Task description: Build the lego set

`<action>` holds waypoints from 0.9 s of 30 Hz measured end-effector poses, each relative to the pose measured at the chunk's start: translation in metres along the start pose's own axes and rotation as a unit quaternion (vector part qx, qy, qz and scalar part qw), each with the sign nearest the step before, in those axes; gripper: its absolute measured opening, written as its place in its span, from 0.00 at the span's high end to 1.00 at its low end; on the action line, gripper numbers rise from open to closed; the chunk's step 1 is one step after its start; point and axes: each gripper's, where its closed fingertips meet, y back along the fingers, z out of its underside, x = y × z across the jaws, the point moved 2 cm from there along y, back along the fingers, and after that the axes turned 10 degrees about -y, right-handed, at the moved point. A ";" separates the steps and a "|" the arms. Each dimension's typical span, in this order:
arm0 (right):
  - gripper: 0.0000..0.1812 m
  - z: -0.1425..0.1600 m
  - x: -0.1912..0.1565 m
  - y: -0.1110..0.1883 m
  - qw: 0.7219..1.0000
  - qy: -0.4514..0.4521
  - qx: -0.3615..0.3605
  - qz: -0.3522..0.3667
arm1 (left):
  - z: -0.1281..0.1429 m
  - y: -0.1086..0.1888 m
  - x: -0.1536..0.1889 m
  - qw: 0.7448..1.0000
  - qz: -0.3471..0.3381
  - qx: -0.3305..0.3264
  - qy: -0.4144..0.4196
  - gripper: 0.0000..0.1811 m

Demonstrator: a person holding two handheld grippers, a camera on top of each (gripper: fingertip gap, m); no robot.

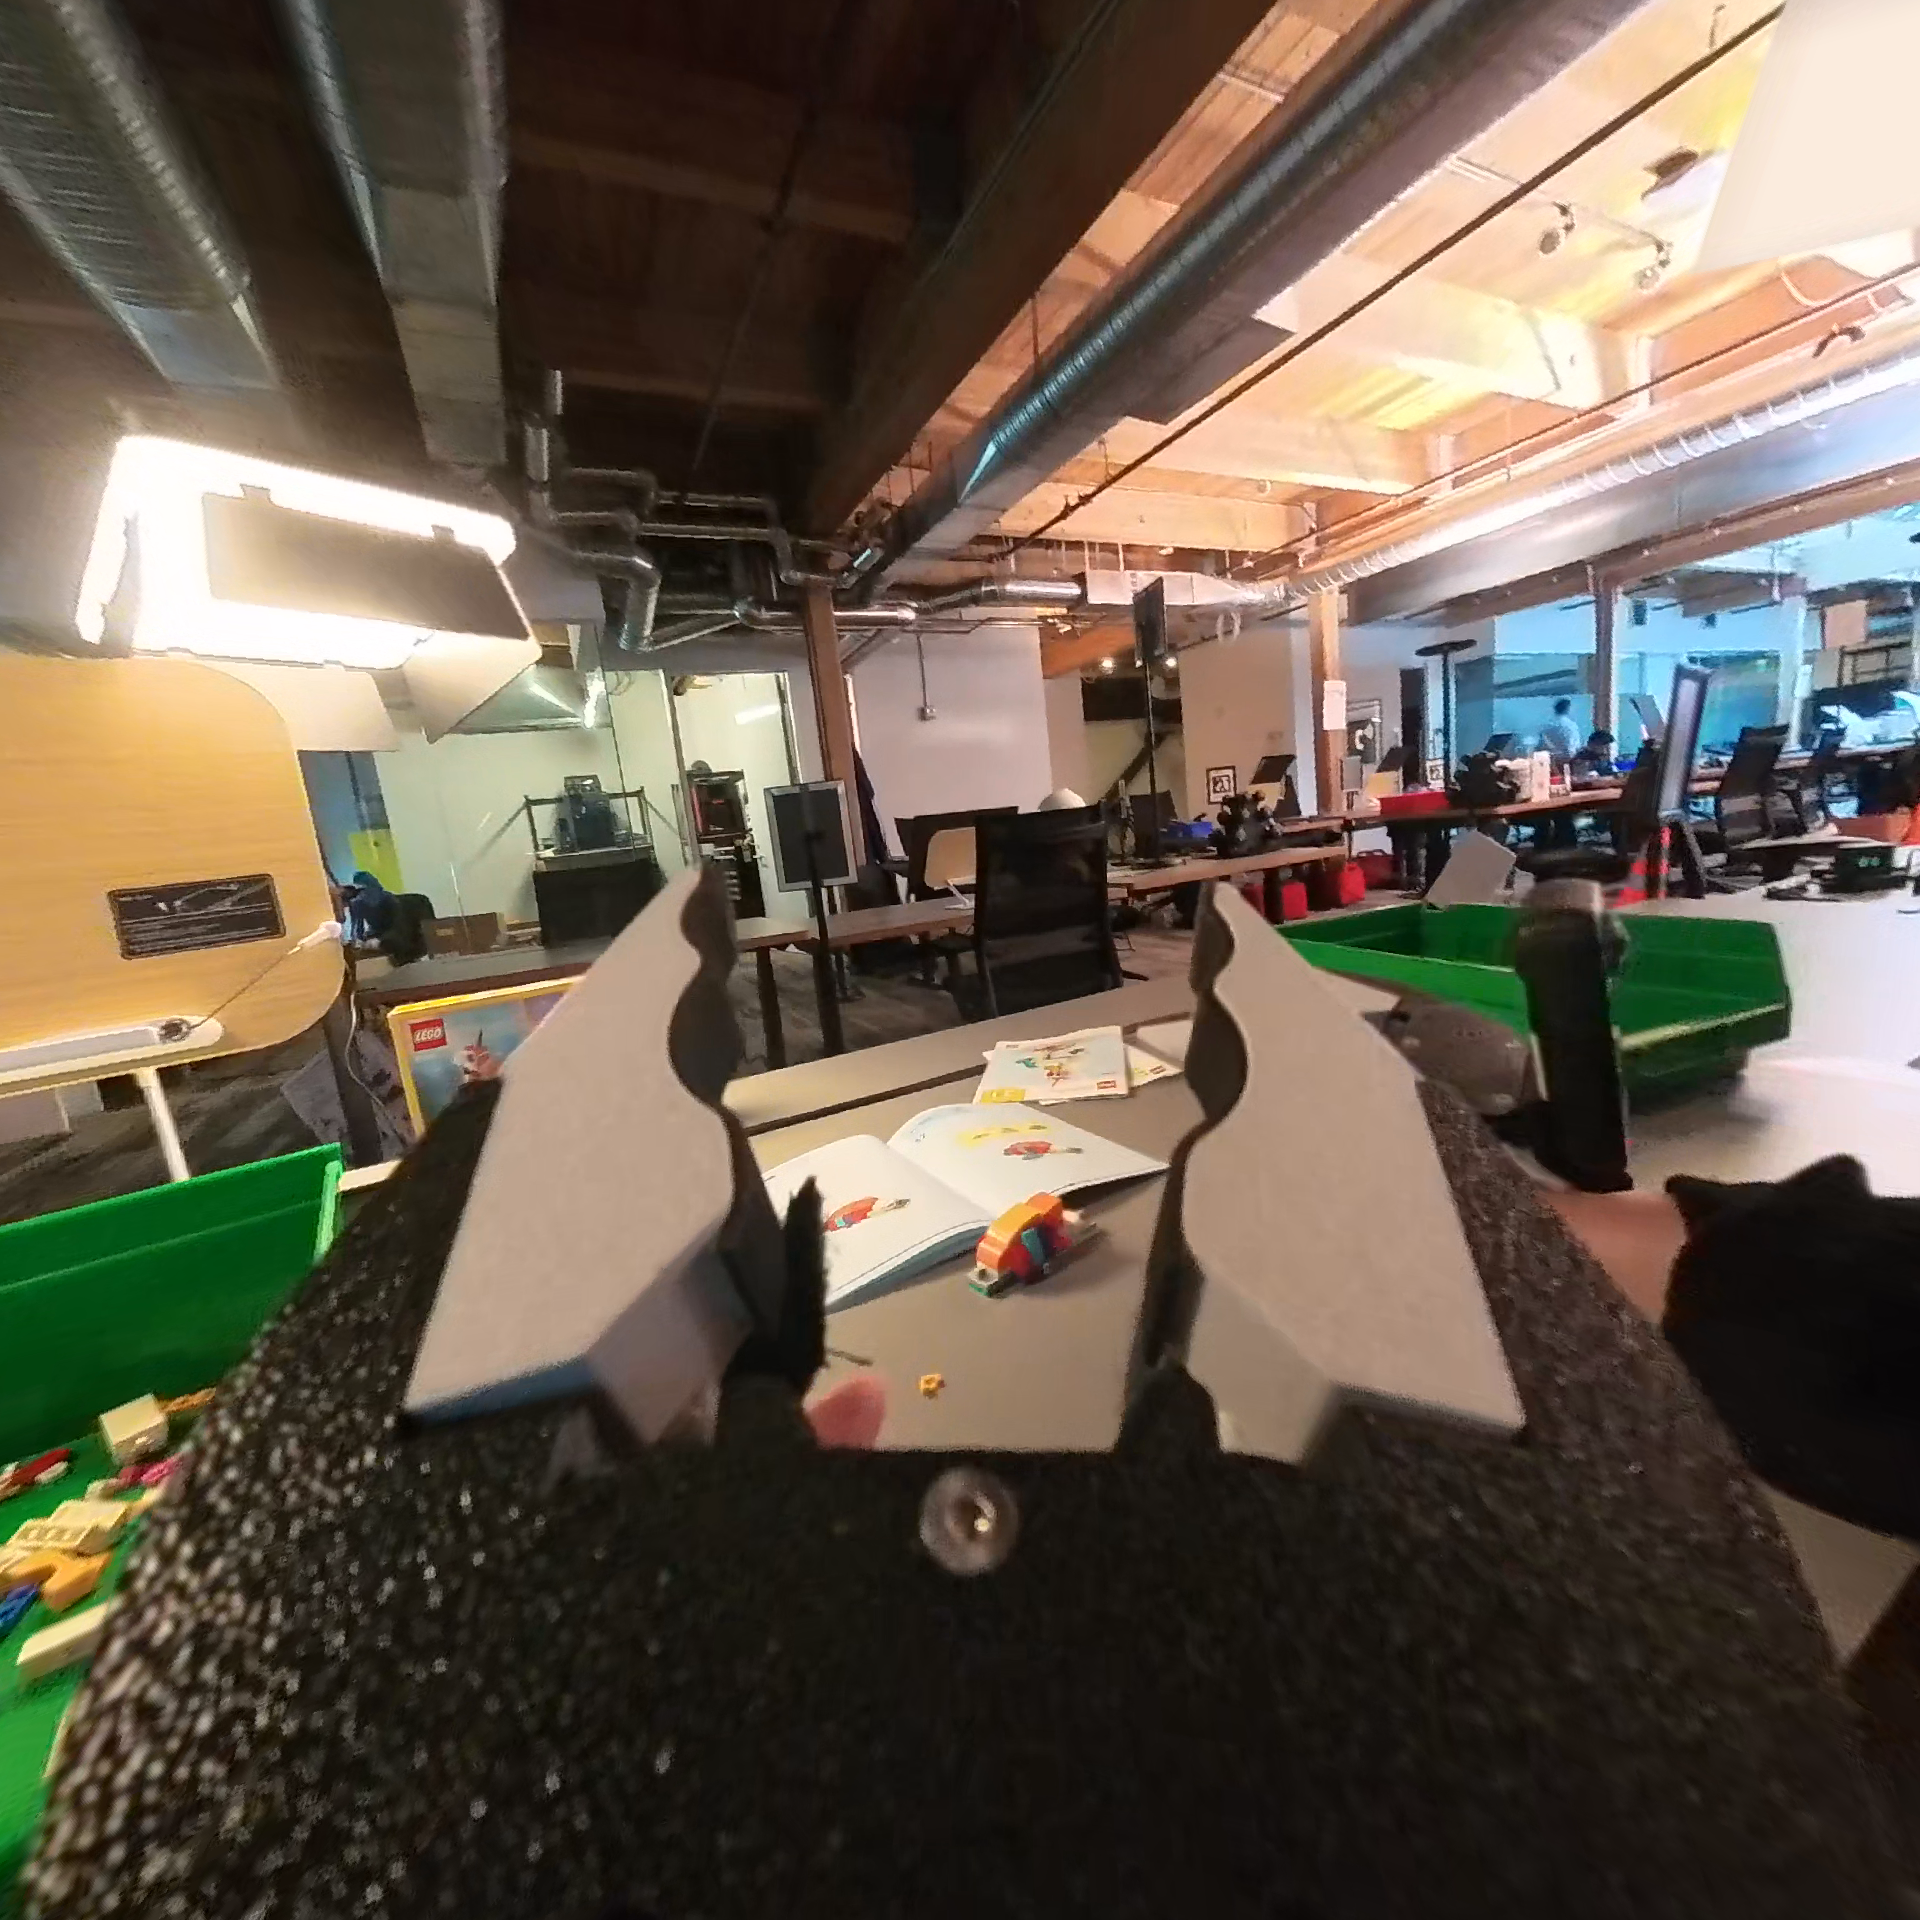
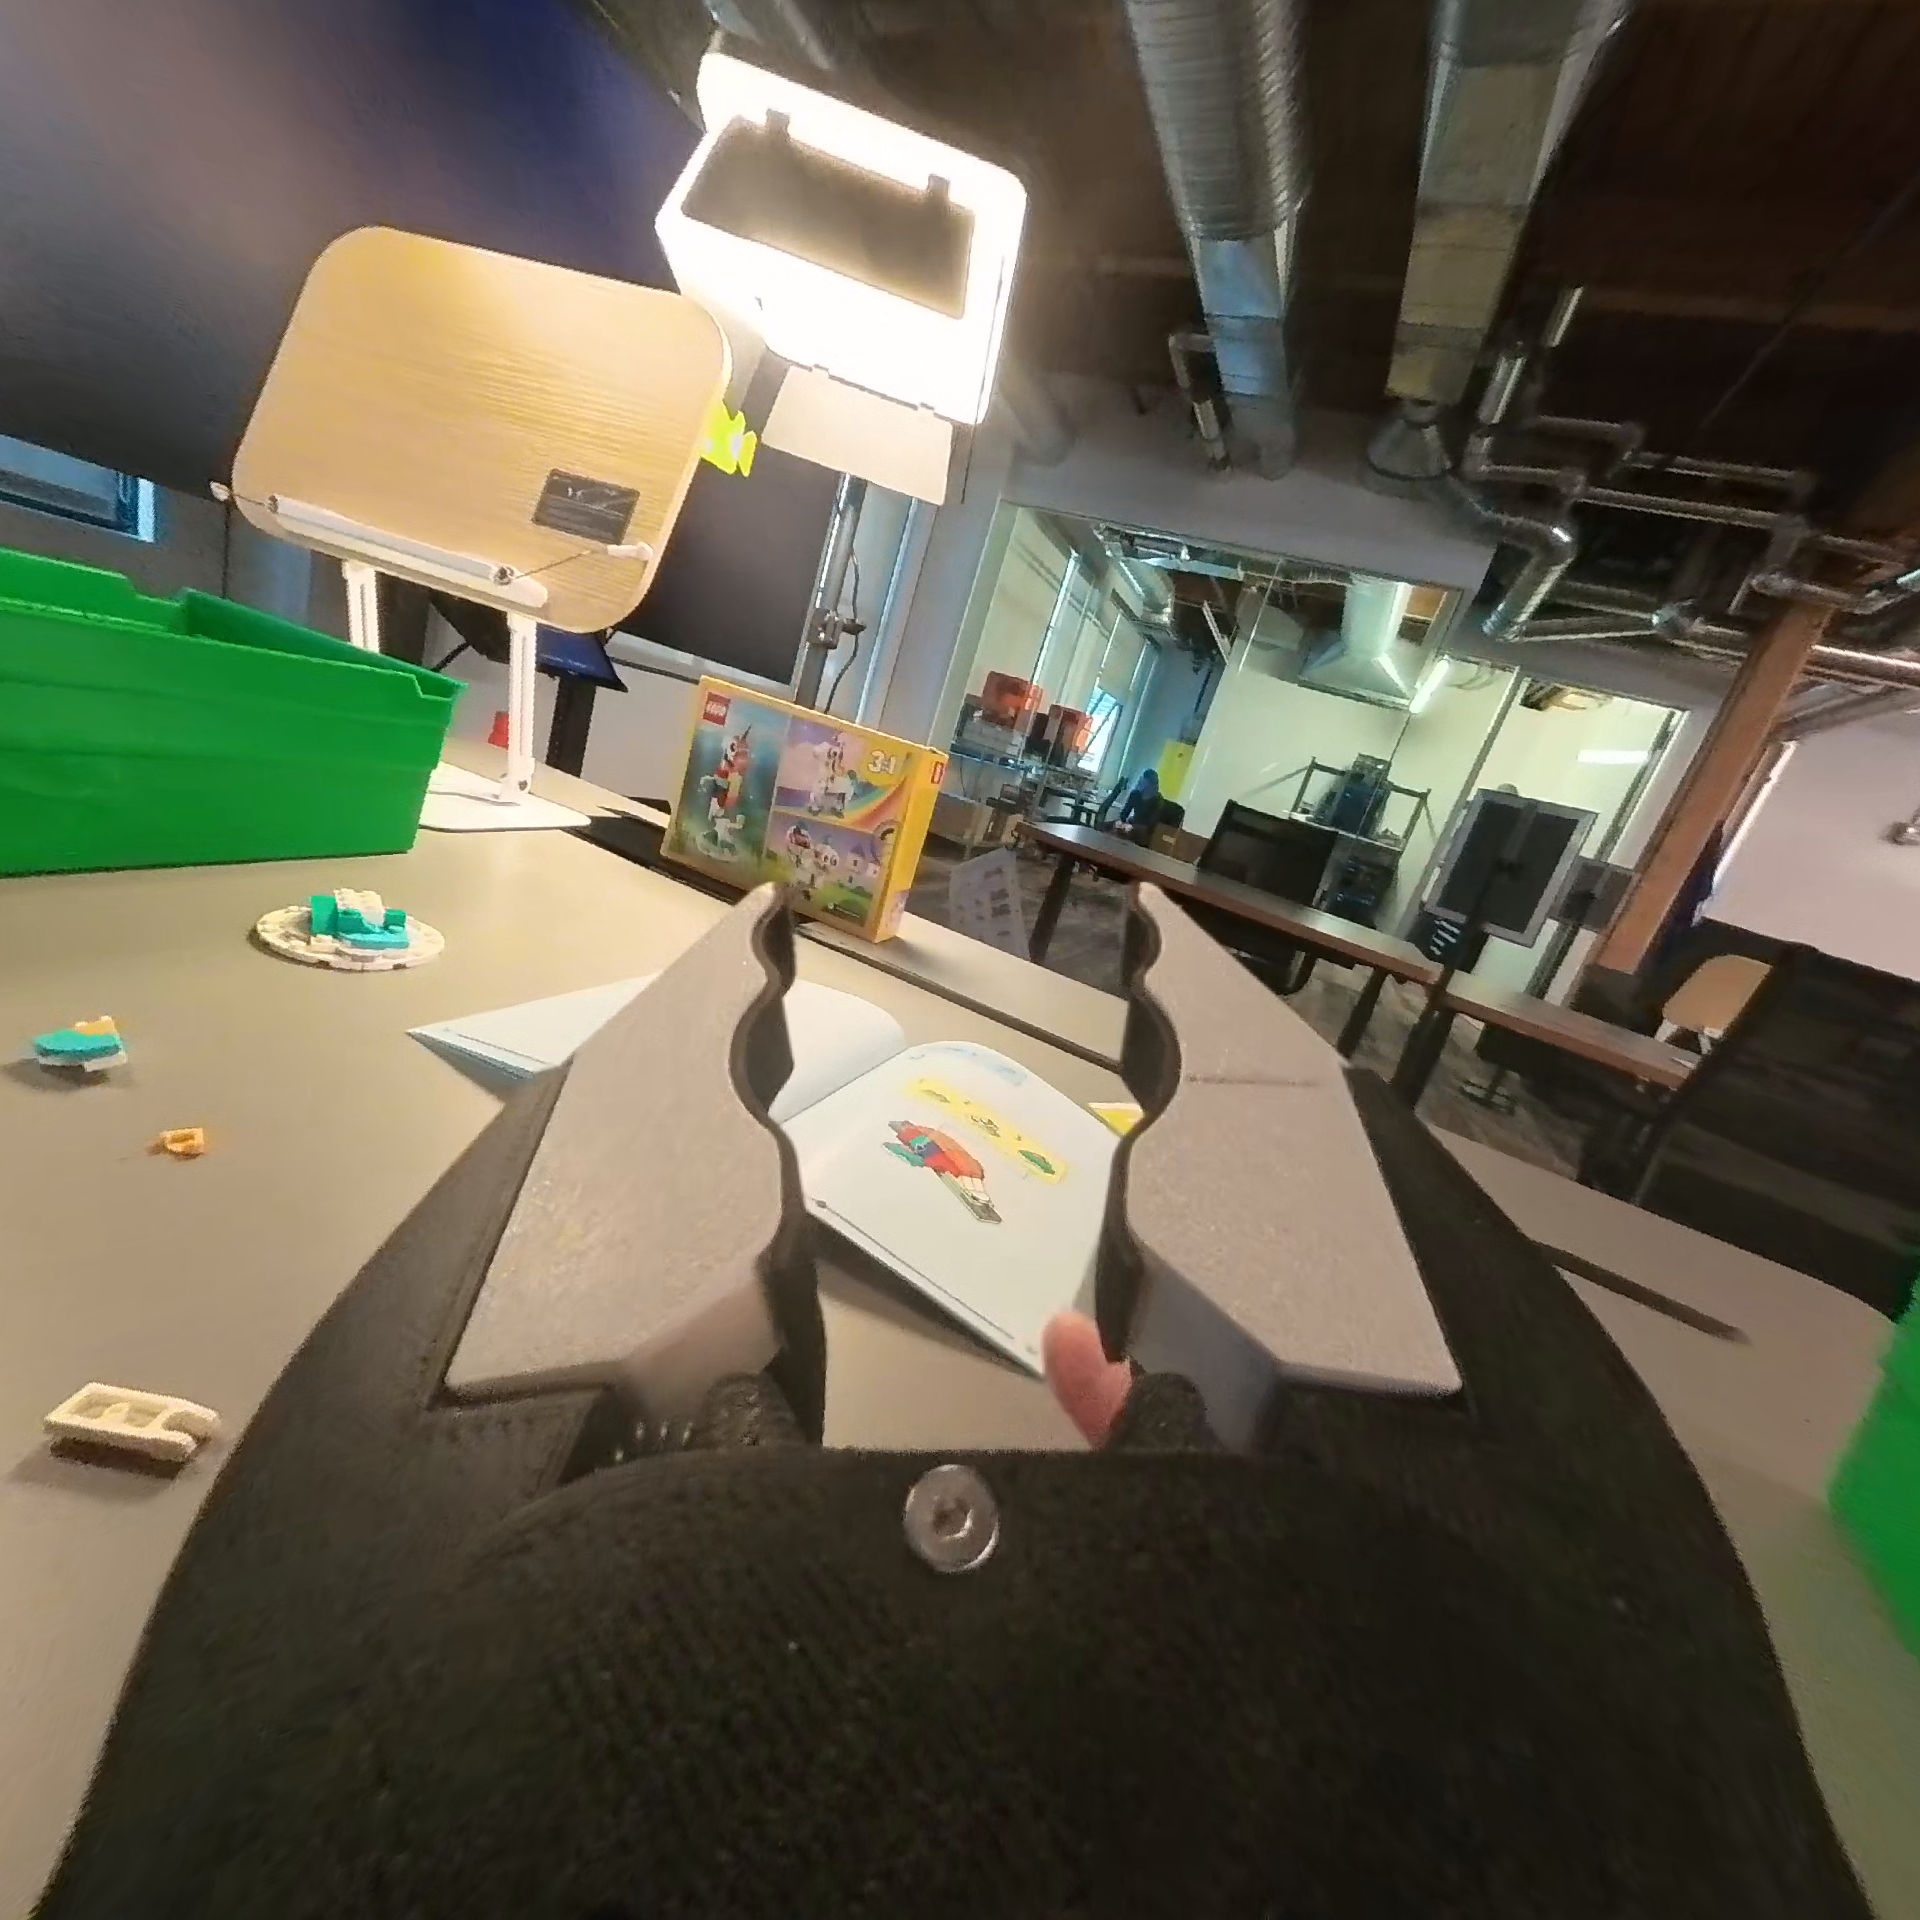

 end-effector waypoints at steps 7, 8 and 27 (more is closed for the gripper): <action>0.59 0.002 -0.009 -0.001 1.000 0.026 -0.009 -0.010 | -0.031 0.052 0.017 0.994 -0.101 0.033 0.016 0.51; 0.59 0.002 -0.011 -0.001 0.999 0.029 -0.009 -0.016 | -0.036 0.062 0.022 0.993 -0.113 0.036 0.017 0.51; 0.49 0.011 -0.047 -0.001 0.993 0.077 -0.034 -0.081 | -0.090 0.219 0.098 0.945 -0.320 -0.066 -0.022 0.41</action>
